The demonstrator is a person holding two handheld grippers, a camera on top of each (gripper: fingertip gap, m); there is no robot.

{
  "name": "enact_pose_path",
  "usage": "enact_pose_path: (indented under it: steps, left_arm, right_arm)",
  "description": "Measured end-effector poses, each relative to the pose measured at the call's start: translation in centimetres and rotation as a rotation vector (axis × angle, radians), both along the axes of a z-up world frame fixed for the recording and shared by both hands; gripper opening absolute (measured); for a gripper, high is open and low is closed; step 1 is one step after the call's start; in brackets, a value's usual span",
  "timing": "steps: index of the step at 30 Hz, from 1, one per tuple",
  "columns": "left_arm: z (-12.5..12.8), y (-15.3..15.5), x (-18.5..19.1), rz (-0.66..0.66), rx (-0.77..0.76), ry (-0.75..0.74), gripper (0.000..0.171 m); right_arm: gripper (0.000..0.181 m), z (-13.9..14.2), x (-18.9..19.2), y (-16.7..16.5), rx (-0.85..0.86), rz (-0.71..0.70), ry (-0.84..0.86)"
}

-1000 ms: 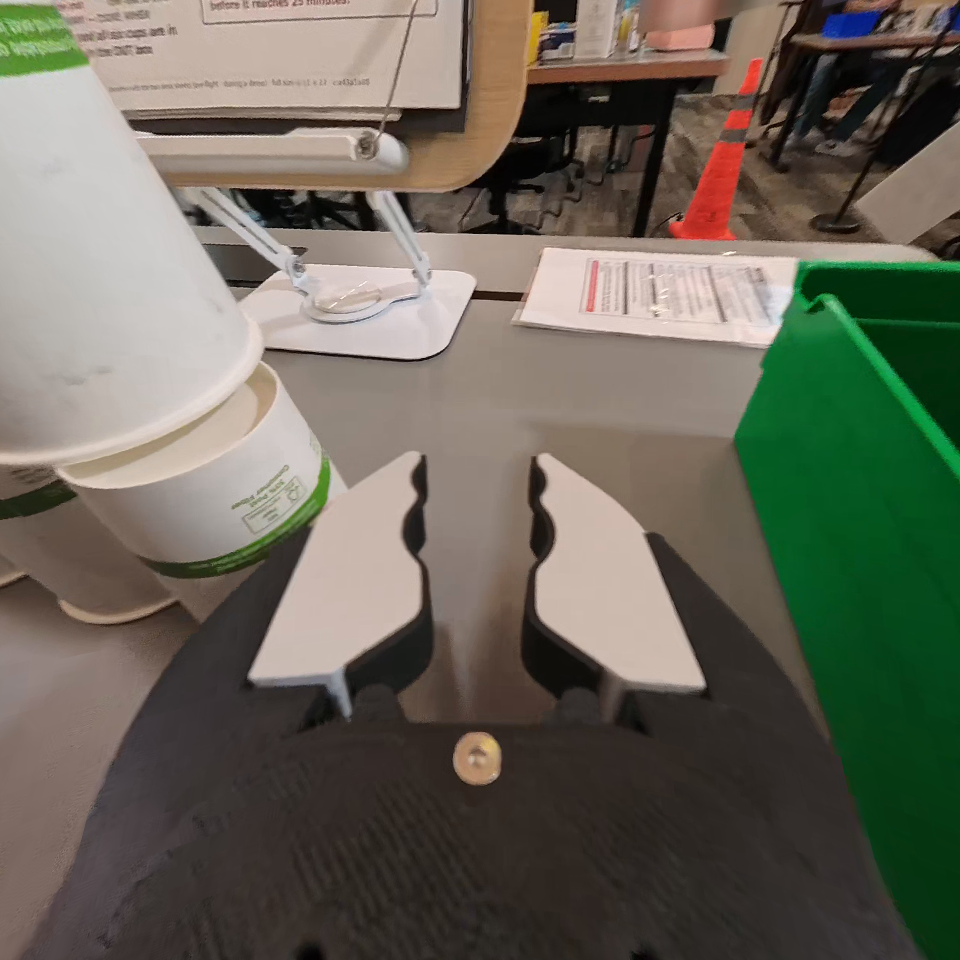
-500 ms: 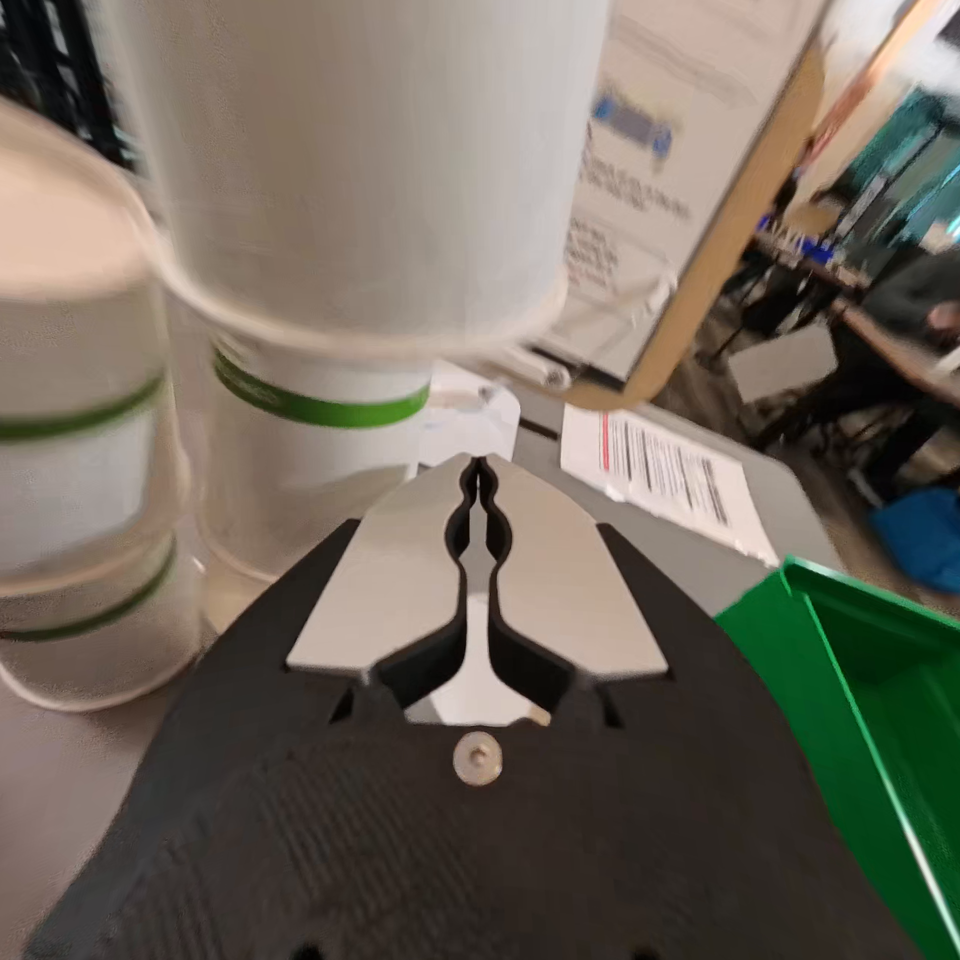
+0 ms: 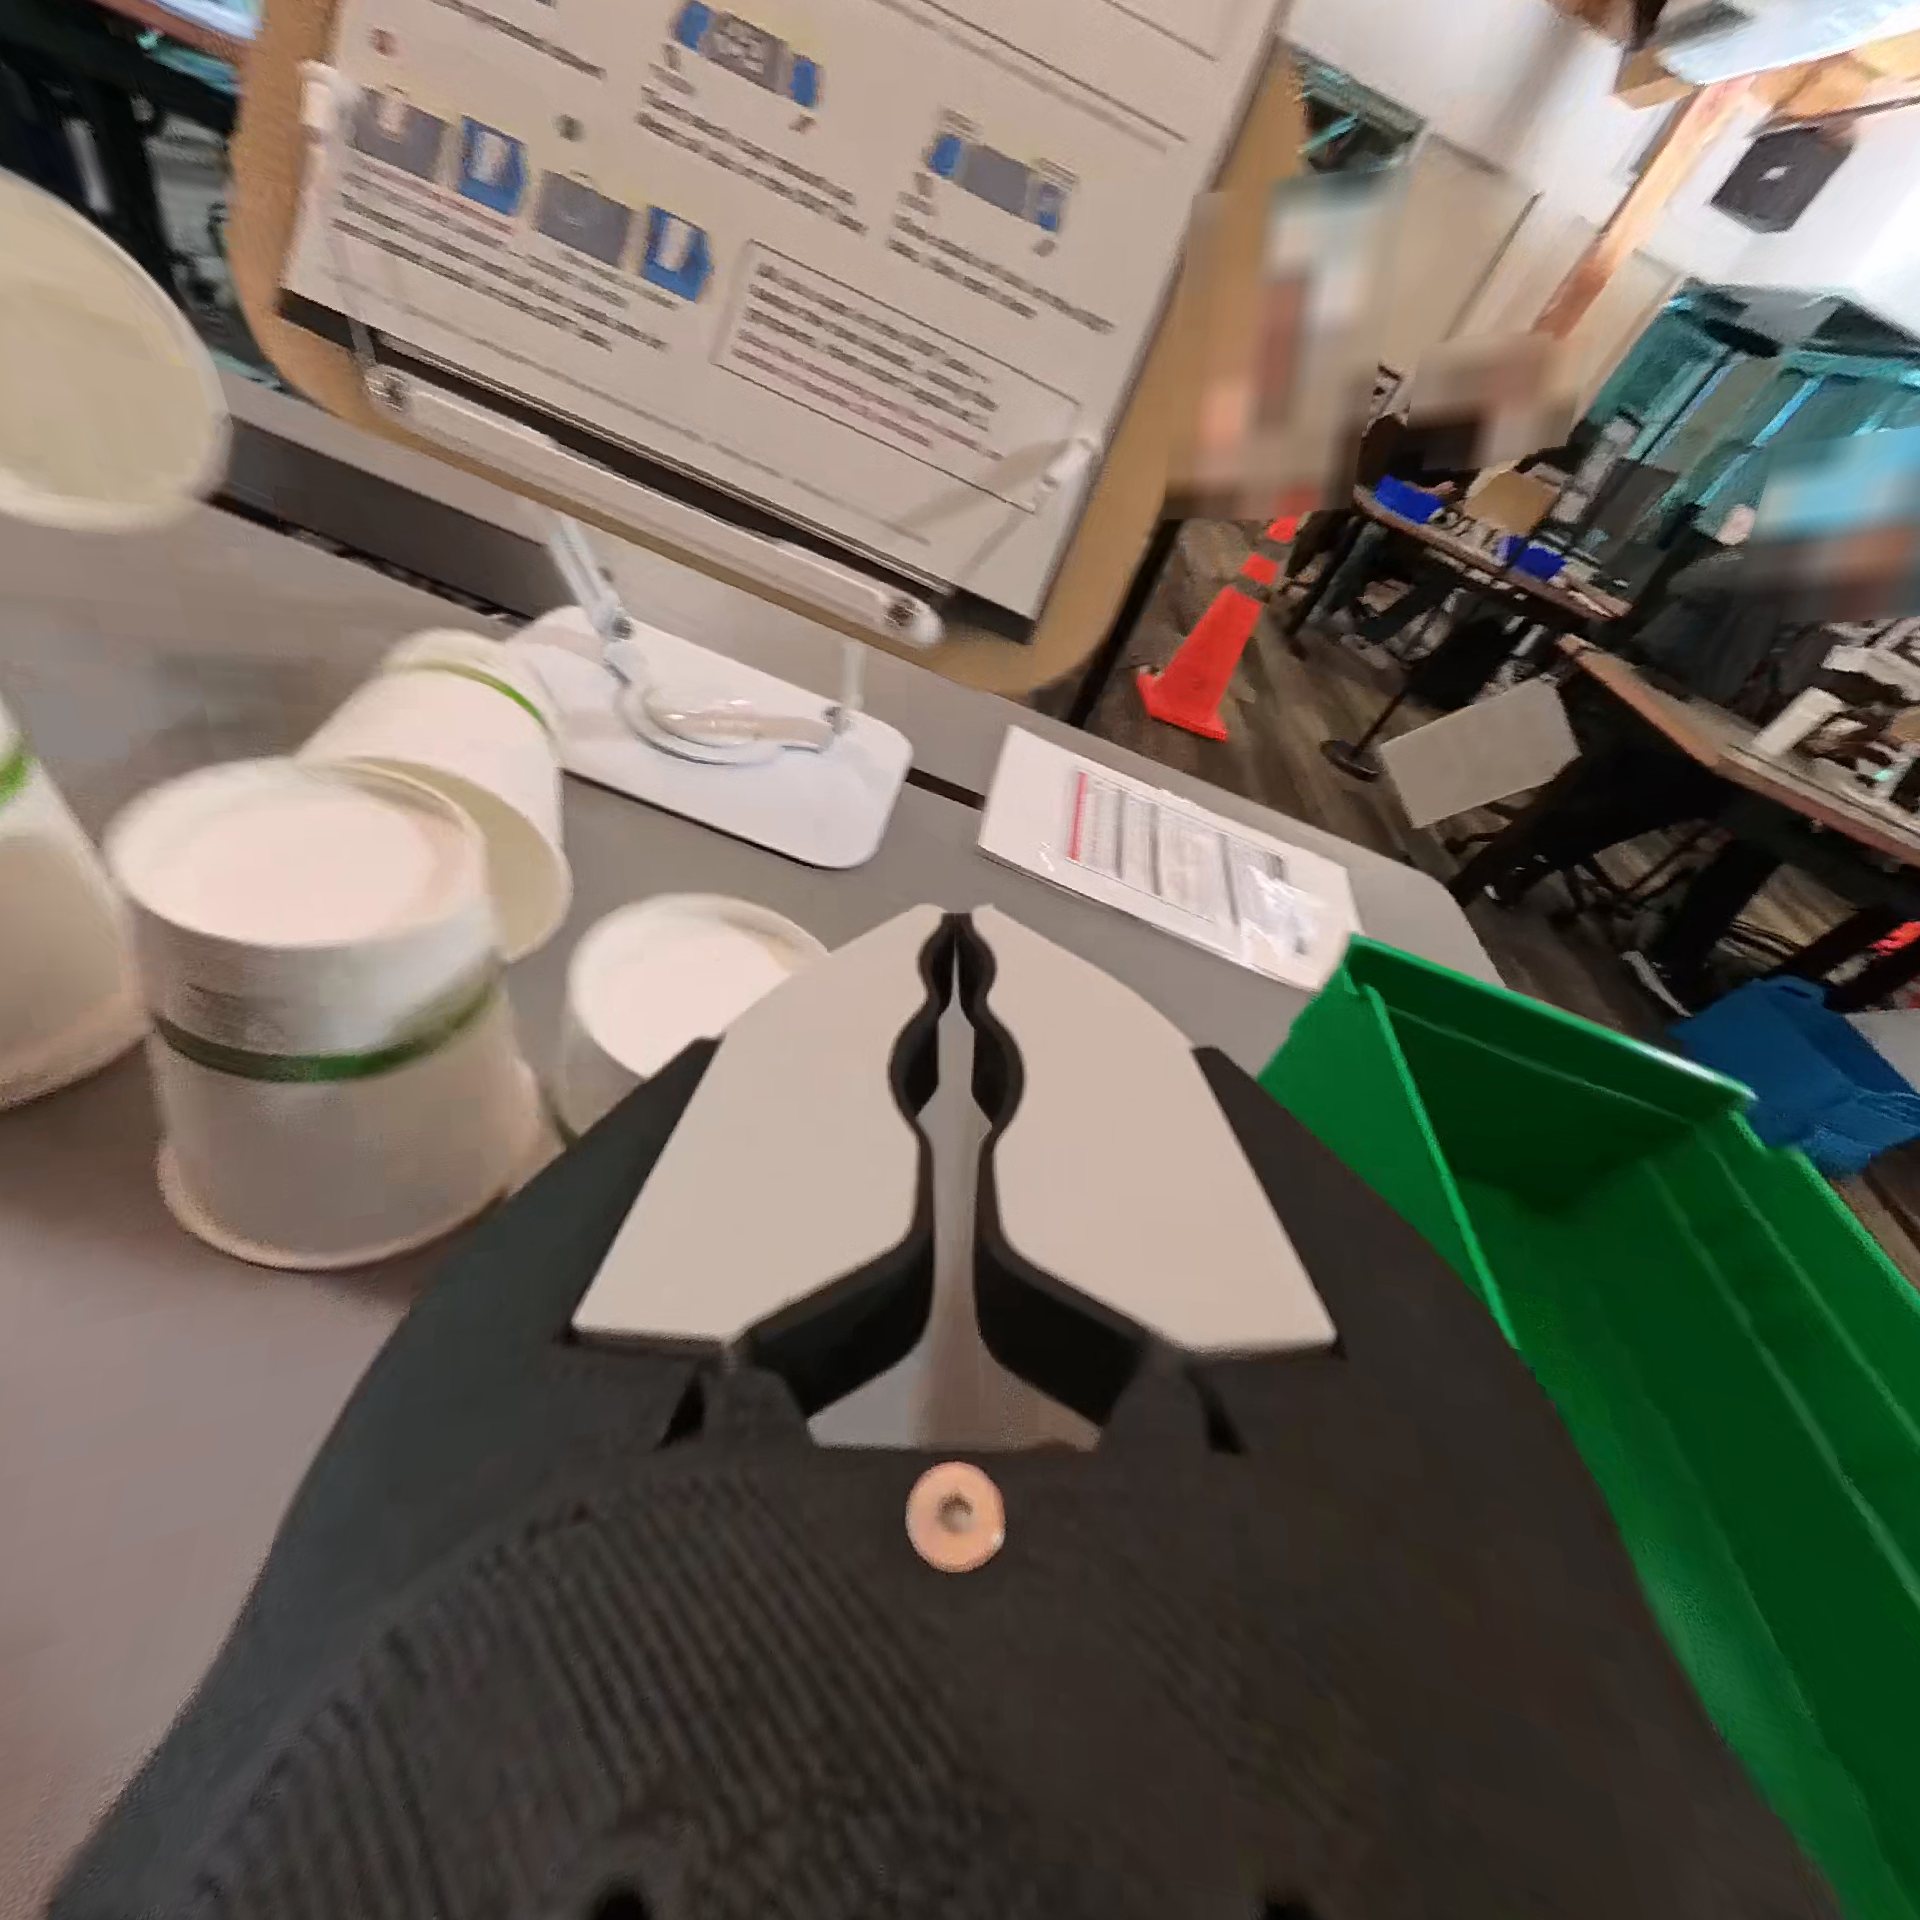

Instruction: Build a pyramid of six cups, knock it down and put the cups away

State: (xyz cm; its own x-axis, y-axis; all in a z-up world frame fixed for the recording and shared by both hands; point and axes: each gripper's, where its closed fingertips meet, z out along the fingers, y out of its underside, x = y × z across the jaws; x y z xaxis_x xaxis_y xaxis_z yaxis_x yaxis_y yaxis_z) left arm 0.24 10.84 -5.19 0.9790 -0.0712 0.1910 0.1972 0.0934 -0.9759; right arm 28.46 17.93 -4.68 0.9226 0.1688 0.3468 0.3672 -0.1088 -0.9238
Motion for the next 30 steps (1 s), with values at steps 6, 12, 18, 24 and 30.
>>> enact_pose_path:
  steps: [6,12,18,24,30]
  left_arm:
    - [-0.6,1.2,-2.0,0.027,-0.024,-0.009,0.058]
    - [-1.5,2.1,-1.3,-0.017,-0.060,0.046,0.057]
    - [-2.1,2.4,-1.0,-0.049,-0.082,0.050,0.056]
    - [-2.3,2.6,-1.2,-0.063,-0.096,0.024,0.055]
    - [-2.4,2.8,-0.2,-0.096,-0.099,0.041,0.056]
  right_arm:
    - [0.000,-2.9,5.5,-1.3,0.025,-0.026,0.195]
    - [0.003,-4.2,5.9,-0.9,-0.023,0.005,0.329]
    - [0.003,-4.7,6.0,-0.8,-0.037,0.005,0.355]
    - [0.004,-5.3,6.1,-0.7,-0.067,0.009,0.404]
    - [0.005,-5.8,6.4,-0.8,-0.090,0.006,0.412]
